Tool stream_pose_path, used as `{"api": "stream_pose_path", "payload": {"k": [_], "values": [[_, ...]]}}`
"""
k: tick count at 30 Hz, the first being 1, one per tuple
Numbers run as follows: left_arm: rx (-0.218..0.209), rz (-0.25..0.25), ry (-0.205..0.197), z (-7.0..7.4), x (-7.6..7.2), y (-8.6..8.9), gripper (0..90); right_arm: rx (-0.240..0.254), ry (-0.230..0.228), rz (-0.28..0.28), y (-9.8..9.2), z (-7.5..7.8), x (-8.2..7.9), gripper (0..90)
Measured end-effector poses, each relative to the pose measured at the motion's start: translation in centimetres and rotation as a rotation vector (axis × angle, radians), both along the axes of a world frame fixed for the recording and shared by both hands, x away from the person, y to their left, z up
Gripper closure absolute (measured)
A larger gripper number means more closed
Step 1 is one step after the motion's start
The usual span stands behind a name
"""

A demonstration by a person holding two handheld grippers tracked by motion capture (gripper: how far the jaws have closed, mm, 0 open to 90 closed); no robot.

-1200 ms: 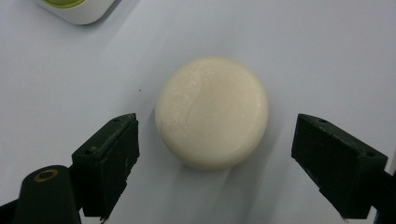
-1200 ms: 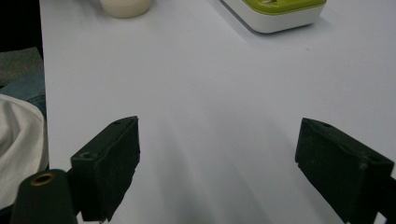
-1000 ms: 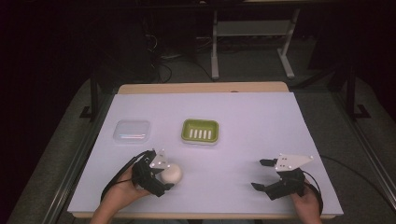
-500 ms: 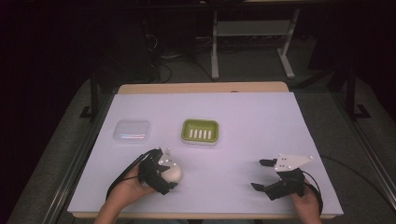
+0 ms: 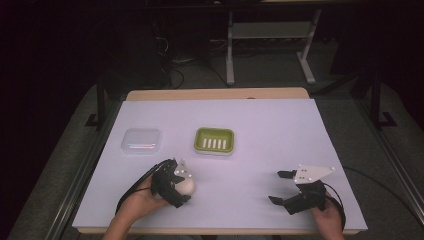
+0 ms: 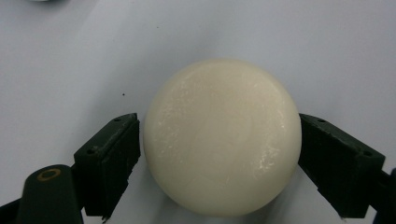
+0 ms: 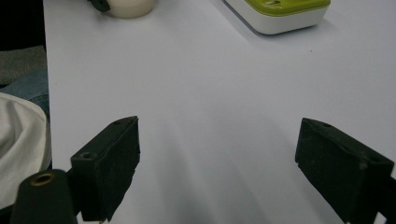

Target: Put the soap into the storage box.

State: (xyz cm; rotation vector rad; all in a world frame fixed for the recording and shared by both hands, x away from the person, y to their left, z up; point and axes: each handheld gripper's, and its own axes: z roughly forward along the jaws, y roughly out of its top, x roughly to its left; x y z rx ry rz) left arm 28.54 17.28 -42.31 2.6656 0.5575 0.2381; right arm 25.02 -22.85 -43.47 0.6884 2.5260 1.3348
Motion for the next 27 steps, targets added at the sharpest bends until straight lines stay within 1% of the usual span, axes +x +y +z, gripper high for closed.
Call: {"api": "stream_pose_path", "payload": {"k": [2,5,11,14,15,17,20,25,27], "values": [[0.005,-0.004,0.005,-0.08,0.06,-0.08,15.7,0.0,0.0,0.0,0.0,0.0,0.0,13.1],[0.009,-0.009,0.005,-0.19,0.16,-0.21,18.6,0.0,0.0,0.0,0.0,0.01,0.01,13.1],[0.012,-0.002,0.01,-0.25,0.21,-0.35,20.3,0.0,-0.001,0.0,0.01,0.03,0.0,13.1],[0.013,-0.007,0.01,-0.19,0.21,-0.38,23.3,0.0,-0.001,0.0,0.01,0.04,-0.01,13.1],[0.025,-0.014,0.011,-0.13,0.25,-0.4,23.4,0.0,-0.001,0.0,0.01,0.04,-0.01,13.1],[0.027,-0.014,0.012,-0.11,0.27,-0.42,23.5,0.0,-0.001,0.0,0.01,0.04,0.0,13.1],[0.016,-0.001,0.024,-0.17,0.3,-0.42,23.9,-0.001,-0.003,0.002,0.01,0.06,0.0,13.1],[0.012,-0.003,0.019,-0.17,0.22,-0.38,24.3,0.0,-0.003,0.001,0.0,0.05,0.01,13.1],[0.017,-0.014,0.023,-0.12,0.3,-0.31,24.4,0.001,-0.002,0.0,-0.01,0.07,0.0,13.1]]}}
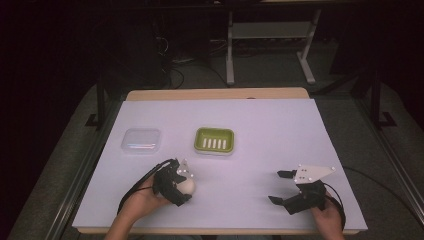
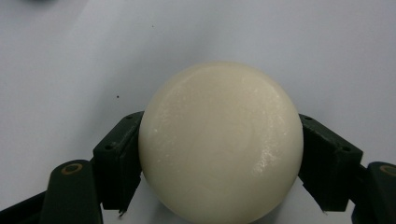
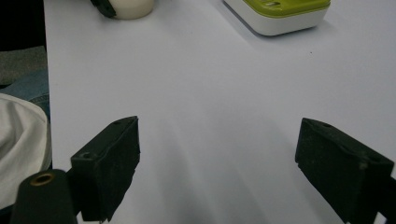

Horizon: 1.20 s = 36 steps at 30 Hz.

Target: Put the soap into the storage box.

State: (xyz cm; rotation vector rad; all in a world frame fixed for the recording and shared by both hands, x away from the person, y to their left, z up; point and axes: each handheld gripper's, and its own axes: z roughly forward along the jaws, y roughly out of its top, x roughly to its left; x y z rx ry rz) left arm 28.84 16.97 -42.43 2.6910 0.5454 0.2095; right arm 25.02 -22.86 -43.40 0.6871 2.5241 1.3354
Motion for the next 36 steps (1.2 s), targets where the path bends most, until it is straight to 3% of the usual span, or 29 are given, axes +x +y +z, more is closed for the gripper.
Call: {"api": "stream_pose_path", "payload": {"k": [11,18,36], "values": [[-0.03,-0.007,0.013,0.4,0.3,-0.1,24.9,0.007,-0.005,0.0,-0.2,0.0,0.1,13.1],[-0.037,-0.021,0.0,1.4,0.7,-0.5,25.0,0.013,-0.008,-0.005,-0.4,0.0,0.1,13.1],[-0.067,-0.032,0.013,3.4,2.5,-1.4,25.1,0.025,-0.012,-0.006,-0.5,0.1,0.1,13.1]]}}
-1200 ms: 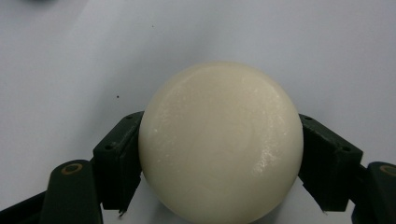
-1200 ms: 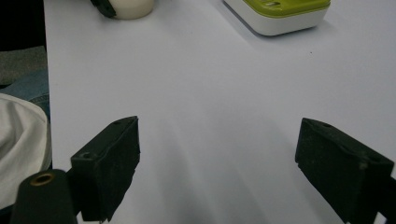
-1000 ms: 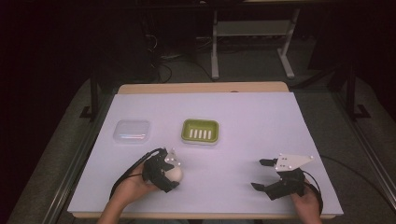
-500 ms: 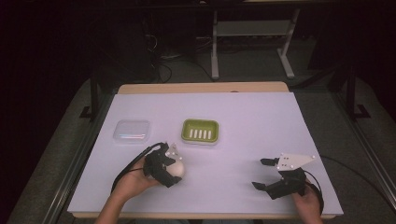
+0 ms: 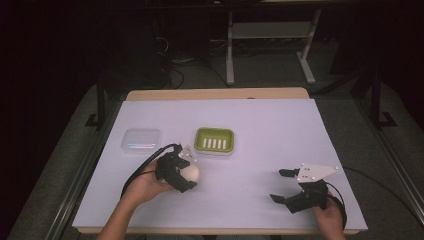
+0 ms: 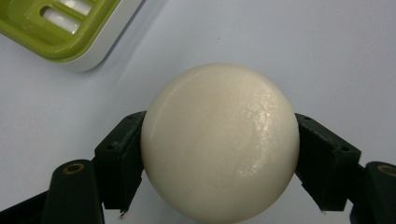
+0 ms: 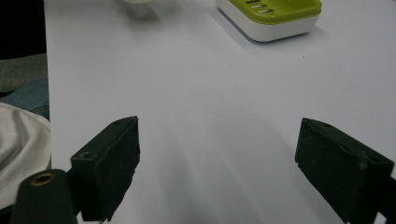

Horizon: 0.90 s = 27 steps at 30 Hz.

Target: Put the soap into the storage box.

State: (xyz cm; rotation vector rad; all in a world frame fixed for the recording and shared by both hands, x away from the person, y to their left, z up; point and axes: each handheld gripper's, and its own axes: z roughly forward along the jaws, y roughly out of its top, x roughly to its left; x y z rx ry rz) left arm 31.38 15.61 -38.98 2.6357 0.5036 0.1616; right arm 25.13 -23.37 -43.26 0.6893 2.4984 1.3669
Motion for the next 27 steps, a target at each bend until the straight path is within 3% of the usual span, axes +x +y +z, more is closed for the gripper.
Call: {"api": "stream_pose_path", "payload": {"k": [13,27], "values": [[-0.008,-0.003,0.013,0.1,1.1,-0.7,25.1,0.004,-0.005,-0.006,-0.1,0.1,-0.1,13.1],[-0.009,-0.015,0.007,1.2,2.3,-1.4,25.1,0.007,-0.006,-0.007,0.0,0.1,-0.2,13.1]]}}
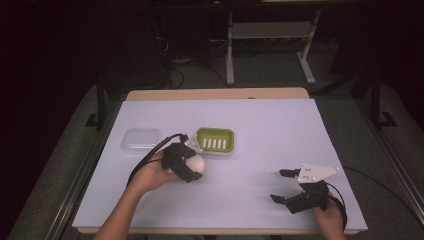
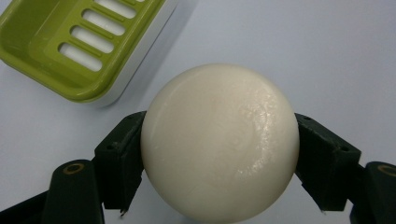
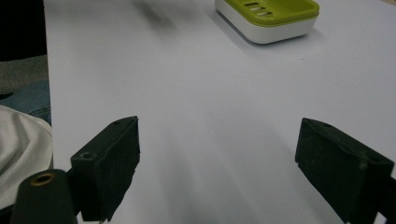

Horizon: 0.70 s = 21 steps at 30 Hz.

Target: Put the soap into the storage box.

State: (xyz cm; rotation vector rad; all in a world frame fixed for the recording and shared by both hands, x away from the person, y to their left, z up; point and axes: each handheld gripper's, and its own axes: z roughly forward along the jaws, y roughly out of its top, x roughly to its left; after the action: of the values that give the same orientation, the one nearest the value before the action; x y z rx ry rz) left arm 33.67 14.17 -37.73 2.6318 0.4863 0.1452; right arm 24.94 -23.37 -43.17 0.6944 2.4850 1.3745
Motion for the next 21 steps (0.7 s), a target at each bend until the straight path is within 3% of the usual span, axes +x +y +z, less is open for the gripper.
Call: {"api": "stream_pose_path", "payload": {"k": [21], "values": [[-0.017,0.007,0.01,0.7,2.4,-1.1,25.1,0.008,-0.008,0.001,-0.2,0.1,0.0,13.1]]}}
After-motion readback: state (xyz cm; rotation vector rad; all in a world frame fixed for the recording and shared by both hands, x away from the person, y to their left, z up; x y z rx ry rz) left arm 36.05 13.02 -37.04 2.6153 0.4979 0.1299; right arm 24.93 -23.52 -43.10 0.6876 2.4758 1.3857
